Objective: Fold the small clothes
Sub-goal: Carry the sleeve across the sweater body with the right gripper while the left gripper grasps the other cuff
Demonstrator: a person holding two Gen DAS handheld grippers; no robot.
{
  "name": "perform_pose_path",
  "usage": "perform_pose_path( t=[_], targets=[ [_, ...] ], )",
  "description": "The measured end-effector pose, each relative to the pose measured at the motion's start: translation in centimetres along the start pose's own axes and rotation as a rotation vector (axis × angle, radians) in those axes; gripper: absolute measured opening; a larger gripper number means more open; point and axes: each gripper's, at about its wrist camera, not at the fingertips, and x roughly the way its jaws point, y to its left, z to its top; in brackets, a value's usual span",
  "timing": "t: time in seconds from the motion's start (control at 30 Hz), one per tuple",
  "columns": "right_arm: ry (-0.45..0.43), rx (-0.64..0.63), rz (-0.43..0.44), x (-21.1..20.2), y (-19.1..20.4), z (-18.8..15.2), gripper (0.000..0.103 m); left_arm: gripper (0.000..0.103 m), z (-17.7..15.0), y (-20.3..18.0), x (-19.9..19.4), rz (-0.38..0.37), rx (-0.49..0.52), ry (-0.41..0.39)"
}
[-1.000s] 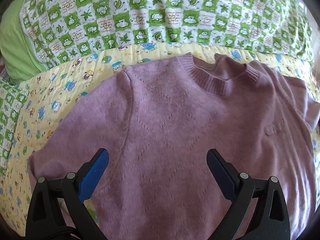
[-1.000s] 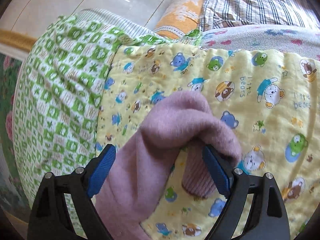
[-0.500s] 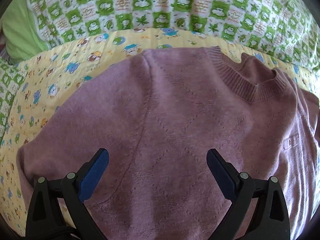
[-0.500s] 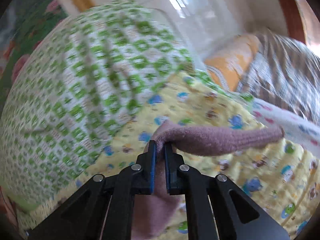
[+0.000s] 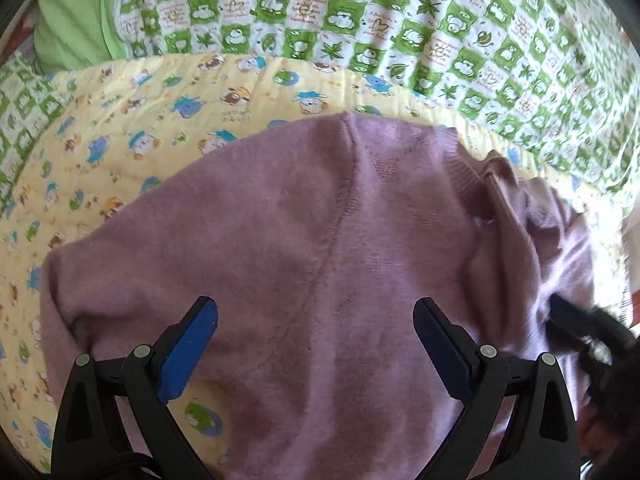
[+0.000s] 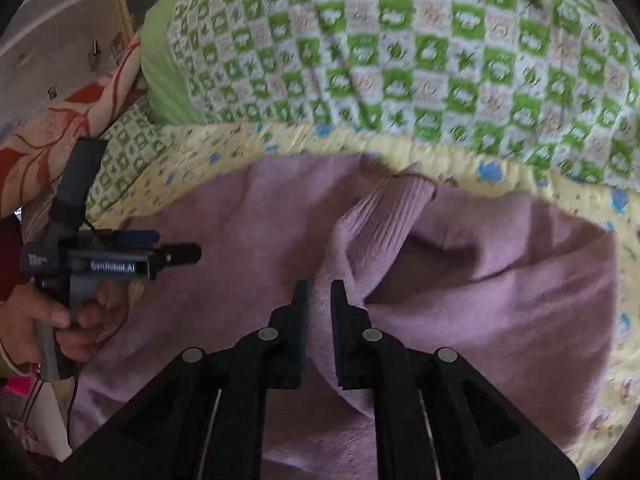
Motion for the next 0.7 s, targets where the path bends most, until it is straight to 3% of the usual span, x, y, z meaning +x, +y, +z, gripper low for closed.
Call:
perform_pose_path(
  t=[0.03, 0.07, 0.23, 0.4, 0.5, 0.53, 0.6, 0.63, 0.7],
  targets=[
    [0.023, 0.019, 0.021, 0.4, 0.0, -0.5, 0.041, 0.099, 0.0, -0.3, 0.1, -0.016, -0.005, 0.007],
    [0.029, 0.037, 0.039, 0.3, -0.1, -1.0, 0.053, 0.099, 0.0, -0.6, 0.2, -0.036, -0.010, 0.016],
    [-0.030, 0.145, 0.029, -2.3, -2.4, -2.2, 0.053, 0.099, 0.6, -4.5, 2.4, -0.148, -0.023, 0.093],
    [-0.097, 0.283, -0.082, -5.5, -6.3, -3.7, 0.053, 0.099, 2.9, -9.9, 6.1, -0.234, -0.040, 0.195],
    [-0.109, 0.355, -0.193, -7.0, -8.8, -4.6, 0.053, 0.095, 4.1, -13.2, 9.0, -0.170, 0.008, 0.257],
    [-0.113, 0.386, -0.223, -7.4, -9.6, -4.7, 0.053, 0.086, 4.2, -14.0, 9.8, -0.167, 0.023, 0.269],
    [-0.124, 0.467, -0.265, -8.3, -11.4, -5.2, 0.053, 0.008, 4.4, -15.0, 10.4, -0.184, 0.065, 0.285],
    [-0.132, 0.492, -0.279, -8.7, -12.0, -5.5, 0.053, 0.012, 4.6, -15.1, 9.9, -0.215, 0.065, 0.276],
    [-0.153, 0.529, -0.304, -9.8, -13.2, -6.1, 0.053, 0.011, 5.1, -14.6, 5.9, -0.330, 0.043, 0.140]
  ],
)
